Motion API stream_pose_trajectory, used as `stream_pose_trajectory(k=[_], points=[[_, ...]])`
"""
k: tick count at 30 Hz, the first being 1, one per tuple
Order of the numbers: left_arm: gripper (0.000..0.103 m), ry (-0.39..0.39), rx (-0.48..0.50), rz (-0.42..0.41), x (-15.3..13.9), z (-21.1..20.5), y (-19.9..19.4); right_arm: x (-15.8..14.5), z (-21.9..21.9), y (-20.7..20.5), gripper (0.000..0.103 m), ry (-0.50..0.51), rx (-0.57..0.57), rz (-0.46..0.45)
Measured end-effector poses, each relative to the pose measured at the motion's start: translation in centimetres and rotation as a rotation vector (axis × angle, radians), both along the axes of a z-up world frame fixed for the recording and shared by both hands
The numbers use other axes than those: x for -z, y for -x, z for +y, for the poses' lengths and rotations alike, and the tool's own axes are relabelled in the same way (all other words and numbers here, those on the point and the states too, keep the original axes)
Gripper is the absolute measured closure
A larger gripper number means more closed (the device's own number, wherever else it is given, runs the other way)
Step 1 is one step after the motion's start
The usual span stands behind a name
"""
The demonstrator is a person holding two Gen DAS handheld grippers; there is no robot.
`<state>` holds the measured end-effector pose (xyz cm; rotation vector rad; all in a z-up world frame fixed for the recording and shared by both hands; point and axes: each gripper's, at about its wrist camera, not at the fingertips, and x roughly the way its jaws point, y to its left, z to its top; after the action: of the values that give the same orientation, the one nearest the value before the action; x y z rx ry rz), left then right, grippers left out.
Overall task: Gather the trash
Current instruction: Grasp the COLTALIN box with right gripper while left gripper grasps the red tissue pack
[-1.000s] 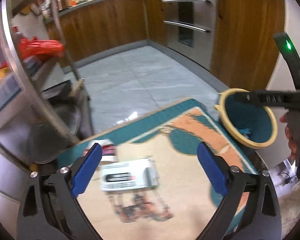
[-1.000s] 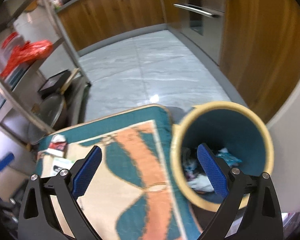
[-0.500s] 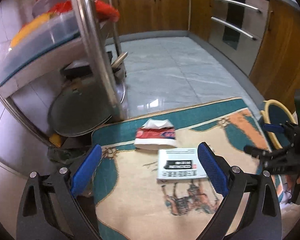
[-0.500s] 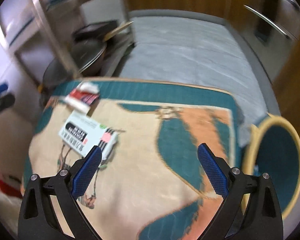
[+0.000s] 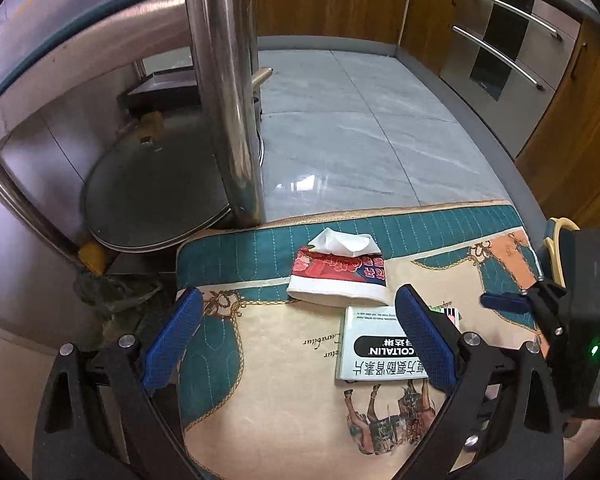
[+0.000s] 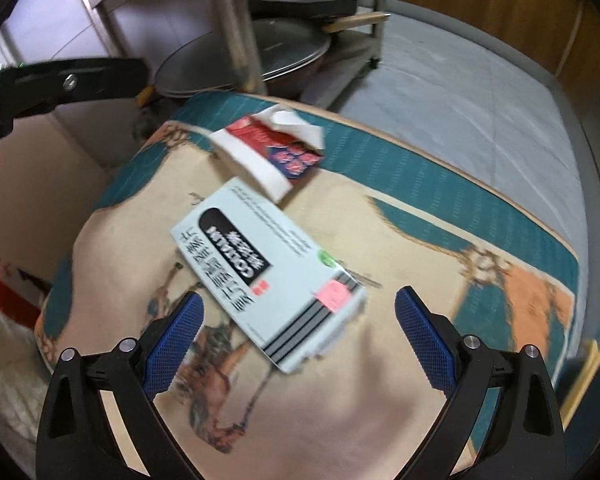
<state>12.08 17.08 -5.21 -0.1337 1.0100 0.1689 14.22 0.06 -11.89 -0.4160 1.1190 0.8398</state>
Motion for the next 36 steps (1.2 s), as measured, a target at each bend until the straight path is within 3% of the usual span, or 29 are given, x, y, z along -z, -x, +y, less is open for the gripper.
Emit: stream_pose_trajectory(k=[10, 21, 26, 32, 36], points=[[0.008, 0.047, 0.002, 0.034, 1.6, 1.4, -1.4, 2.2, 3.4, 0.0, 0.007, 0.081, -0.101, -0.018], [0.008, 0.074, -0.011, 0.040, 2.0, 2.6, -2.6, 3.4, 4.7, 0.0, 0.013, 0.081, -0.154, -0.016], [0.008, 0.101, -0.046, 0.042, 2.2, 3.0, -3.0, 3.2, 4.4, 0.2, 0.020, 0.092, -0.142, -0.017], [0.008, 0.078, -0.028, 0.071, 3.4, 2.1, -3.7, 2.0, 2.5, 1.1, 0.022, 0.227, -0.146, -0.007], [0.008, 0.095, -0.012, 0.066, 3.8, 0.8, -4.6, -1.0, -1.1, 0.5, 0.024, 0.215, -0.041, 0.071]])
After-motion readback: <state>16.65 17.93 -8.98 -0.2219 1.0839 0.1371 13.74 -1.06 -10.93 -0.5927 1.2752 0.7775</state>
